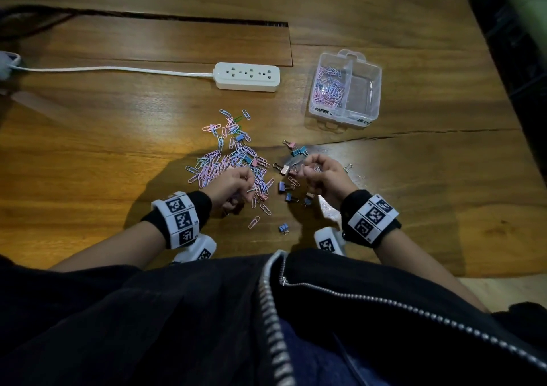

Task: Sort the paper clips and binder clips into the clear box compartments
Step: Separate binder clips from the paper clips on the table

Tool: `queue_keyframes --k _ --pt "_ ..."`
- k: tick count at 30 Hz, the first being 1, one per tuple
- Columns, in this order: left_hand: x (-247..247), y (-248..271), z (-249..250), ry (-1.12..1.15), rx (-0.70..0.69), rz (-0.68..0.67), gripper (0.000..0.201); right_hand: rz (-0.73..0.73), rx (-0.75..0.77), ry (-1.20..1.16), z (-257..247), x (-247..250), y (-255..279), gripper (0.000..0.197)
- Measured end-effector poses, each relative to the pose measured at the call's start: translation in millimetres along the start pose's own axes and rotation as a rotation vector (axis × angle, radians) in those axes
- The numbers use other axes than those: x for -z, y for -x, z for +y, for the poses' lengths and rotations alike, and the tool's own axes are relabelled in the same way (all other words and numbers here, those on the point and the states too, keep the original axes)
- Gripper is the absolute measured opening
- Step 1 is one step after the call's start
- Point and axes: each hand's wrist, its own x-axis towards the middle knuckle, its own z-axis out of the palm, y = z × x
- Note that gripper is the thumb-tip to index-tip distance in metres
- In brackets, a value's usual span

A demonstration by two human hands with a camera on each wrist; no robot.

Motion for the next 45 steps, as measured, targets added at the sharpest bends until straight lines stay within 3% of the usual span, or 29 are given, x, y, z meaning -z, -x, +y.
queue_keyframes --k 3,6,8,12,14,19,23,26,28,30,34,36,42,45 --pt "-8 3 -4 -0.342 -0.066 0.132 0.029 0.109 -0.066 0.154 -1 -1 0 0.032" --pt "-12 5 -10 -0.857 -0.128 0.239 0.037 0.173 -0.092 0.499 2 -10 -3 0.029" --pt "-15 6 -13 -1.087 -0.114 0.264 0.031 0.165 -0.070 0.734 5 -17 -4 0.028" --pt "-23 3 -17 -1.154 -0.073 0.279 0.027 0.238 -0.037 1.125 9 -27 -3 0.029" --pt "-27 4 -15 -1.125 -0.057 0.254 0.018 0.279 -0.021 1.189 10 -30 -4 0.030" --pt "-31 5 -12 -1.129 -0.077 0.219 0.009 0.291 -0.064 1.182 6 -33 -8 0.027" --pt "-26 6 -13 -1.133 -0.084 0.262 0.033 0.216 -0.073 1.159 3 -33 -9 0.022" --pt "-26 4 -14 -1.126 -0.089 0.244 0.029 0.209 -0.029 1.043 4 -28 -12 0.014" --pt "-28 3 -16 -1.135 -0.089 0.238 0.027 0.199 0.037 0.925 2 -23 -11 0.007" --pt "-29 3 -18 -1.153 -0.099 0.263 0.032 0.121 0.052 0.749 0 -18 -8 0.018" --pt "-25 7 -22 -1.256 -0.057 0.305 0.052 -0.146 -0.091 0.048 -3 -9 0 0.022" --pt "-23 9 -22 -1.274 -0.007 0.312 0.054 -0.207 -0.125 -0.059 -3 -9 2 0.025" --pt "-20 12 -17 -1.109 0.003 0.249 0.020 -0.272 -0.250 -0.076 5 -23 8 0.018" --pt "-22 13 -15 -1.125 -0.048 0.243 0.018 -0.156 -0.161 0.233 11 -34 12 0.032"
